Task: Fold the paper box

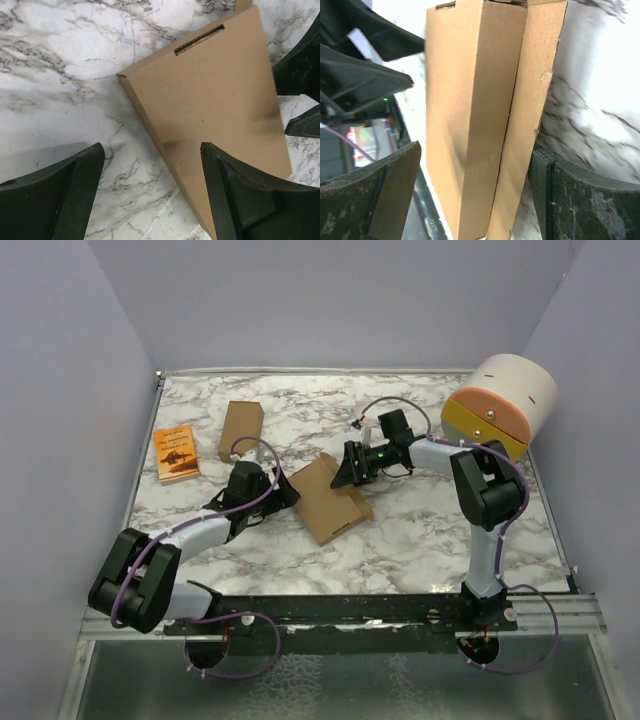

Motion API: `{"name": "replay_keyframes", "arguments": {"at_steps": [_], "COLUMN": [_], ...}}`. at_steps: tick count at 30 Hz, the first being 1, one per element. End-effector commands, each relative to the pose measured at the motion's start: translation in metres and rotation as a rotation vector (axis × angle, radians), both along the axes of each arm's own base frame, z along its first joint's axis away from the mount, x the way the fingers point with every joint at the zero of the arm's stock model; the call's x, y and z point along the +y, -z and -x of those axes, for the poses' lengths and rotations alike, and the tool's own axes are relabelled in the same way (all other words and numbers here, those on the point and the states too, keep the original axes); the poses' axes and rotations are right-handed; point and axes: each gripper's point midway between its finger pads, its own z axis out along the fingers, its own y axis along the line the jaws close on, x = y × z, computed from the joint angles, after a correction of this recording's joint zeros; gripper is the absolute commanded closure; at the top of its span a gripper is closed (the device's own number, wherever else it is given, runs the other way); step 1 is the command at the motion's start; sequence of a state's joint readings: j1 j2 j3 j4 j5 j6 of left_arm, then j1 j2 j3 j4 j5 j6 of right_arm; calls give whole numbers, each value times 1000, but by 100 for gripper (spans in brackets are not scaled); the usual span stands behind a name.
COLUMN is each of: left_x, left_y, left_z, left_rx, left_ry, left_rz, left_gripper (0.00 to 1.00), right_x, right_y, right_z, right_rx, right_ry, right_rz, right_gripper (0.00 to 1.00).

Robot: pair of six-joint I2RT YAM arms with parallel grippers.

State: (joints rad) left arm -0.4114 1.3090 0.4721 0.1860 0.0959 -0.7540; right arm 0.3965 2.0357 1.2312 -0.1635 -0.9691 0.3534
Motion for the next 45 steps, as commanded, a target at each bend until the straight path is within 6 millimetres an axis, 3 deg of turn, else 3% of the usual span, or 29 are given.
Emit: {"name": "replay_keyframes", "arguments": {"at_steps": [1,4,7,10,11,14,15,18,23,31,39,42,45], "left_x": [-9,-11,-12,-16,-19,-27,-29,-35,-40,-67,-107,-102,-80], "left_y": [-13,-12,-15,-19,-21,-22,-21,-19,-12,-19,-25,-35,-61], "left_z": [-13,-14,-15,-15,-15,-17,-18,-23,-36,-76,-125,-142,-150], "left_rx": [-44,-38,-48,-57,-59,-53,-49,-39,-30,-68,-148,-196,-282], "left_ry": [48,57,59,72,83,106,112,131,151,245,383,374,317], "left_rz": [3,2,9,26,40,64,65,60,27,27,70,32,-33], "left_gripper": [19,19,20,25,26,30,30,30,32,41,41,40,37], "right_x": [-36,-58,-76,-80,-80,-79,-77,-73,-62,-39,-41,-50,-52], "right_y": [9,8,-9,-30,-32,-20,-14,5,20,18,3,-7,-24], "right_z": [-11,-18,-25,-22,-18,-4,2,16,34,63,56,54,66], "right_rx": [-163,-247,-405,-585,-614,-593,-567,-492,-441,-408,-492,-575,-673], "right_ry": [10,16,10,-51,-79,-156,-176,-222,-268,-352,-342,-345,-381], "right_rz": [180,253,305,289,284,266,263,267,258,193,212,234,189], "right_gripper": [15,14,15,21,29,78,88,97,99,98,93,88,79]}}
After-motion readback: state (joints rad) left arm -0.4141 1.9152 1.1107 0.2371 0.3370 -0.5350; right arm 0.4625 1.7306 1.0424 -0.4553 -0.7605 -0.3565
